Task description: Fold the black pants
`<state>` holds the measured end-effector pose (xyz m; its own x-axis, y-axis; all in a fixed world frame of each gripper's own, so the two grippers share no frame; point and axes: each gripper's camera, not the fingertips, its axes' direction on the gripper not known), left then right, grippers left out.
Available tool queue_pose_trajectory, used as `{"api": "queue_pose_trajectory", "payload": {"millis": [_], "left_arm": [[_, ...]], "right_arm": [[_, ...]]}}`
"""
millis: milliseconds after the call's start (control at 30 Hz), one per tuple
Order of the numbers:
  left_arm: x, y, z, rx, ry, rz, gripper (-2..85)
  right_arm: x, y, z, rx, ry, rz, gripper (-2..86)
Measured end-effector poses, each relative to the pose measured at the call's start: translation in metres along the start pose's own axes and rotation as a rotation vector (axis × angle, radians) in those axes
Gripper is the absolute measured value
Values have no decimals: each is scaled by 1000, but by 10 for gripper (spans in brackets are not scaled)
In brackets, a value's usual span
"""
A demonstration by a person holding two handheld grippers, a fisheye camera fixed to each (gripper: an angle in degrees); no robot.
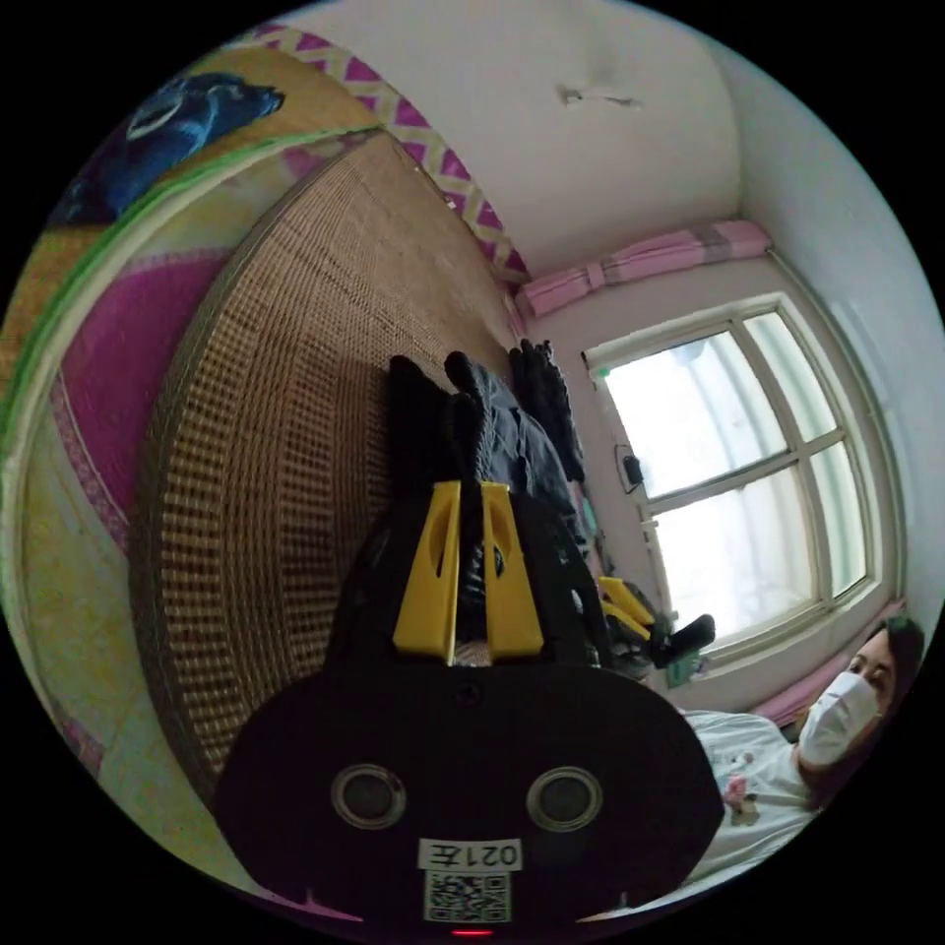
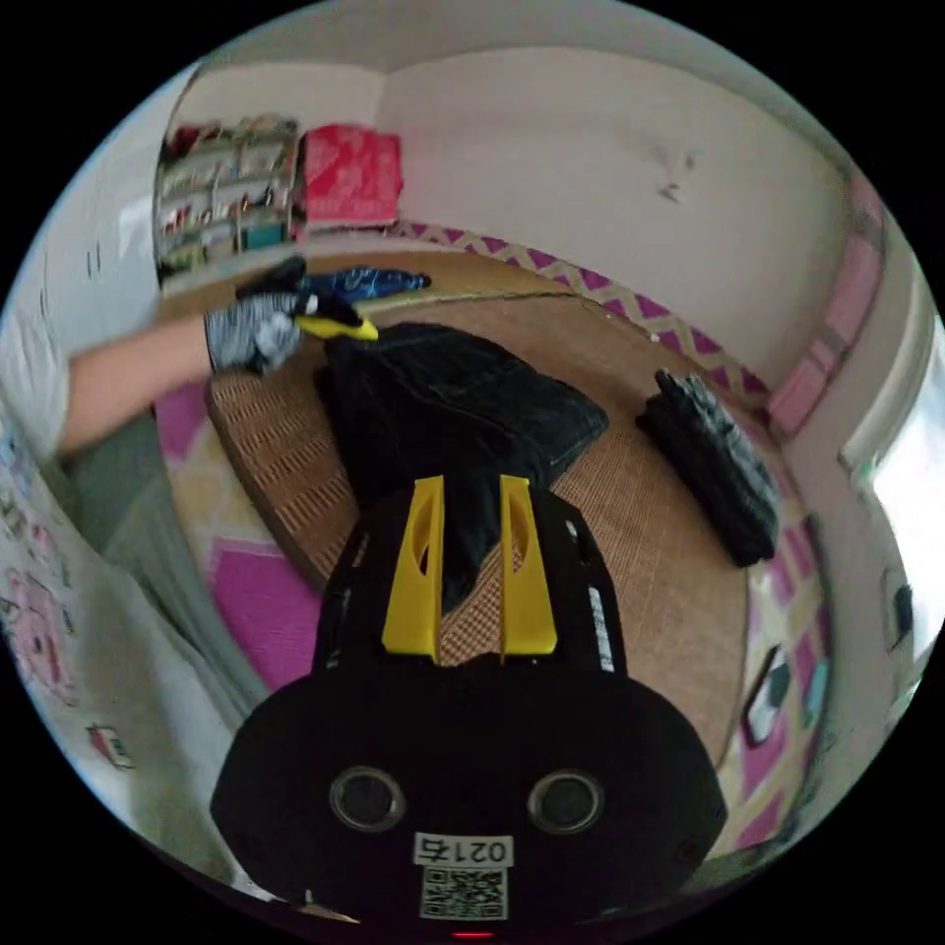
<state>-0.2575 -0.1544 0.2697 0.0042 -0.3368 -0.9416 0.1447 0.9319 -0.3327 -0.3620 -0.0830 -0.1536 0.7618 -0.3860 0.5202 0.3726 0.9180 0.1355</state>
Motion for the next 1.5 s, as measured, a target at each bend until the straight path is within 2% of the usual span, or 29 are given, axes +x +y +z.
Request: {"api": "queue_pose_trajectory", "payload": {"millis": [100, 167, 233, 300, 400, 433, 533, 733, 800, 867, 933, 1000, 1033, 1133, 1200, 1267, 1300, 1367, 1500], "left_arm": [[24, -1, 6, -34, -181, 90, 18], [32, 2, 14, -61, -263, 128, 14], [36, 6, 17, -69, -261, 141, 10], [40, 10, 19, -64, -274, 167, 8], [26, 15, 26, -46, -258, 141, 8], [17, 16, 27, -41, -203, 105, 8], [7, 16, 24, -23, -119, 46, 0], [49, 11, 11, 119, -135, 203, -9], [63, -2, 30, 84, -159, 243, -9], [63, -18, 68, -2, -257, 243, -9], [49, -22, 93, -94, -389, 228, -9], [35, -19, 92, -71, -324, 236, -9], [27, -19, 89, -68, -289, 189, -9], [30, -15, 78, -21, -347, 187, -5], [25, -11, 63, 39, -315, 170, 2], [6, -14, 60, -2, -159, 89, 73], [2, -16, 63, -24, -137, 79, 87], [-5, -21, 80, -112, -159, 69, 127], [-3, -25, 93, -153, -178, 105, 137]], "right_arm": [[-32, 5, 44, -198, 114, -154, 41], [-53, 18, 45, -188, 237, -237, 14], [-76, 25, 29, -183, 383, -285, -1], [-80, 31, 16, -148, 433, -227, -5], [-63, 50, 35, -197, 303, -92, -8], [-53, 57, 31, -152, 268, -33, -9], [-19, 62, 16, -202, 203, 105, -10], [65, 55, -10, 44, 22, 268, -10], [85, 36, 8, 80, -31, 262, -10], [103, 19, 39, 53, -81, 274, -10], [121, 12, 102, -136, -117, 291, -9], [128, 27, 134, -192, -124, 268, -8], [137, 37, 135, -160, -146, 284, -6], [166, 49, 123, -126, -210, 342, 8], [193, 62, 113, -62, -247, 412, 28], [225, 73, 118, -60, -311, 494, 69], [245, 79, 130, -78, -368, 531, 84], [268, 88, 154, -129, -436, 578, 102], [308, 114, 199, -187, -632, 684, 121]]}}
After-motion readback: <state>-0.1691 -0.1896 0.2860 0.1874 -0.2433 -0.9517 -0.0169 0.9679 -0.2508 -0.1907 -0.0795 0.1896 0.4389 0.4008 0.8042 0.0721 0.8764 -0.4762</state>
